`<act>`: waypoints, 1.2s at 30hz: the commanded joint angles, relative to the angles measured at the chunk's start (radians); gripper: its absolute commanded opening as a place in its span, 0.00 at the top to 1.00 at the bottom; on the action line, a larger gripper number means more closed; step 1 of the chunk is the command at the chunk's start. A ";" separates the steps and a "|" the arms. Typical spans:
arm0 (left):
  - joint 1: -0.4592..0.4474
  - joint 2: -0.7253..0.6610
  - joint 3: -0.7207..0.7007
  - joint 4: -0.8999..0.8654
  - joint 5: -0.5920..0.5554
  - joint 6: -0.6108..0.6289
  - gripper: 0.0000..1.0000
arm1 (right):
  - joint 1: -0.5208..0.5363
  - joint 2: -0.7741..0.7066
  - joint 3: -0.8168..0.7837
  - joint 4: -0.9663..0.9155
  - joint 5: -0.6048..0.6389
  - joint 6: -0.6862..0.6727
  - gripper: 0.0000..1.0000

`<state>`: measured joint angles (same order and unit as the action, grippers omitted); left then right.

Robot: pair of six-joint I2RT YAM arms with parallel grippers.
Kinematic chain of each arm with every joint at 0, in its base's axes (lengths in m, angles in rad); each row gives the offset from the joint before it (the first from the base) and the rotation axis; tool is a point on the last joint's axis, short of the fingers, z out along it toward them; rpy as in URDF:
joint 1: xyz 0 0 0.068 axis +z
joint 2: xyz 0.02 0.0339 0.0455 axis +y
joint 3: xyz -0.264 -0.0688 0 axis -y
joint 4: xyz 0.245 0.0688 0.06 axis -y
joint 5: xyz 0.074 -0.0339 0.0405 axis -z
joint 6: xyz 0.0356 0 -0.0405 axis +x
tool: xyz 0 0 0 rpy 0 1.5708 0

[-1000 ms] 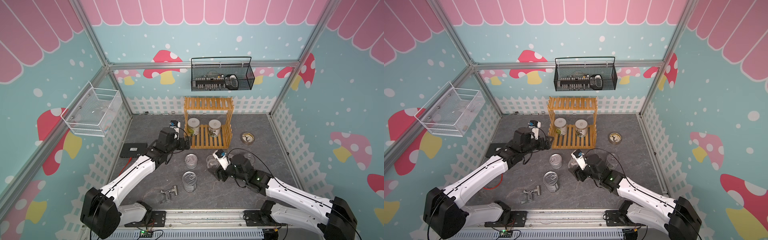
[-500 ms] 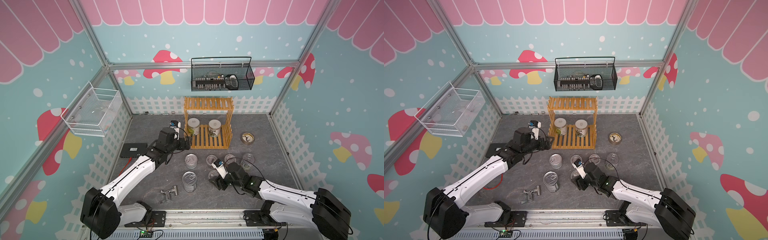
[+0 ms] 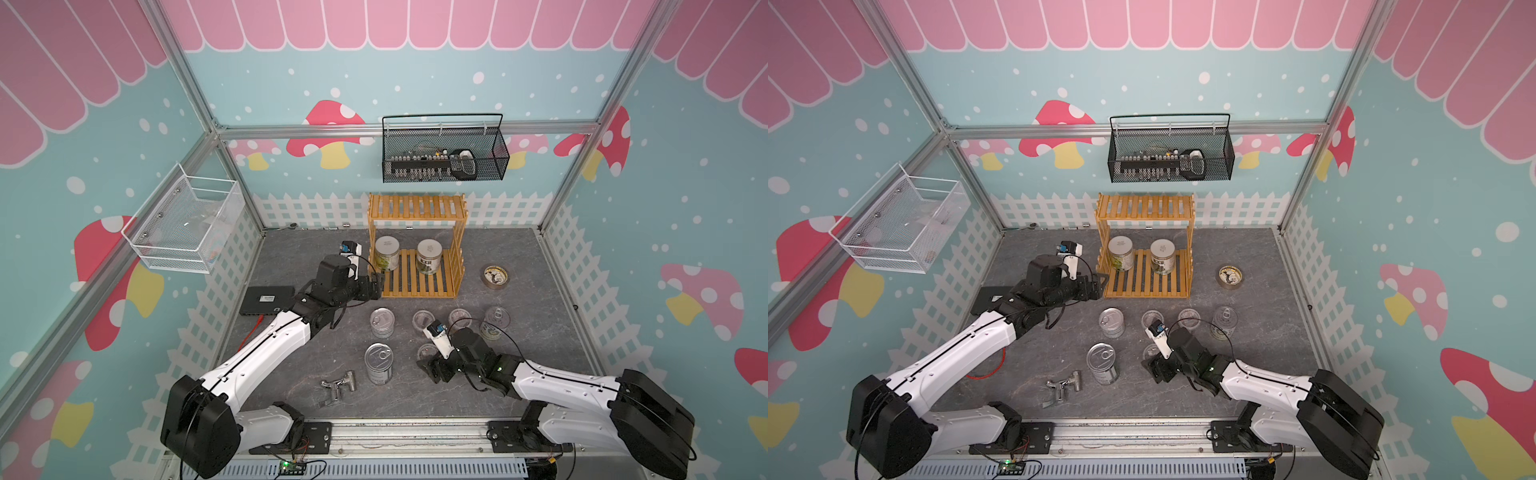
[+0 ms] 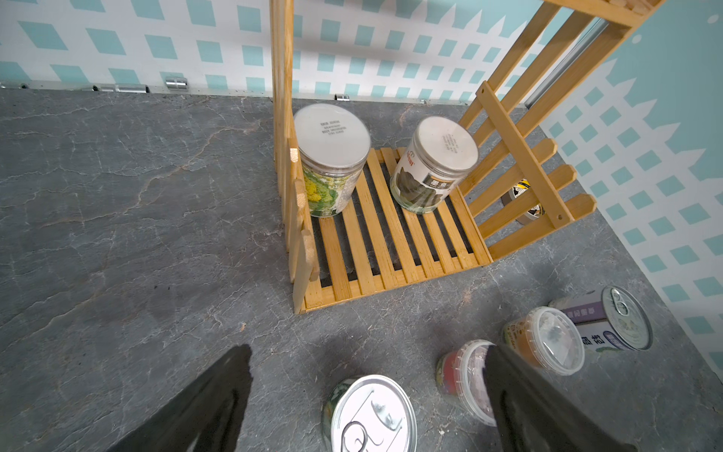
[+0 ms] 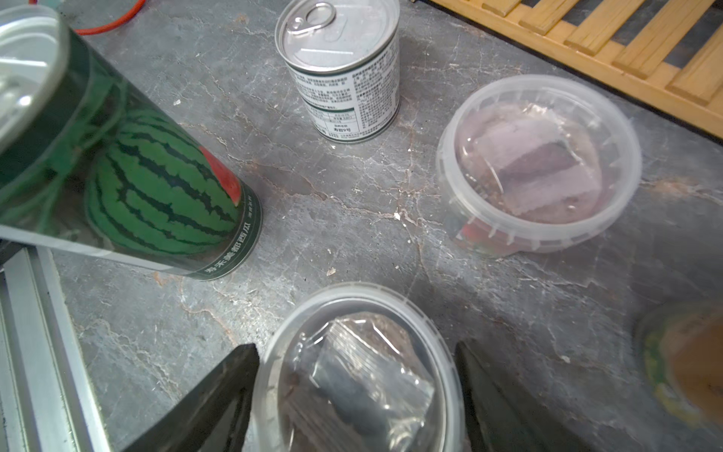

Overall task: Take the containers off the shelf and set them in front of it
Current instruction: 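Place the container at the center of the board, then pick up a container from the shelf.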

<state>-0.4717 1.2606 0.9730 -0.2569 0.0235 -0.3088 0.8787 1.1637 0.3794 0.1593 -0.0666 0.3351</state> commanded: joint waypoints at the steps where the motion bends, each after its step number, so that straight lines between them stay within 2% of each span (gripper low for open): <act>1: 0.007 -0.017 -0.005 0.009 0.014 0.017 0.04 | 0.003 0.008 -0.004 0.016 0.004 0.008 0.06; 5: 0.007 -0.015 0.002 0.009 0.016 0.020 0.04 | 0.003 -0.025 0.032 -0.026 0.014 -0.005 0.01; 10: 0.009 -0.022 0.014 -0.005 0.004 0.029 0.04 | -0.002 -0.094 0.117 -0.134 0.081 -0.056 0.01; 14: 0.020 -0.038 0.013 -0.006 -0.006 0.030 0.04 | -0.019 -0.106 0.194 -0.126 0.107 -0.079 0.01; 18: 0.032 -0.046 0.017 -0.006 -0.002 0.027 0.04 | -0.054 0.007 0.309 -0.065 0.132 -0.106 0.01; 22: 0.036 -0.056 0.018 -0.006 0.001 0.025 0.04 | -0.155 0.154 0.430 -0.041 0.190 -0.083 0.01; 27: 0.040 -0.059 0.016 -0.007 0.004 0.022 0.03 | -0.201 0.331 0.576 -0.007 0.321 0.018 0.02; 31: 0.042 -0.056 0.015 -0.007 0.010 0.022 0.03 | -0.219 0.504 0.739 -0.105 0.454 0.141 0.01; 36: 0.043 -0.053 0.014 -0.007 0.014 0.028 0.03 | -0.254 0.644 0.856 -0.118 0.484 0.232 0.01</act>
<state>-0.4377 1.2190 0.9730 -0.2577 0.0238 -0.3016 0.6437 1.7584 1.1873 0.0784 0.3431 0.4774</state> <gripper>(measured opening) 0.964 0.988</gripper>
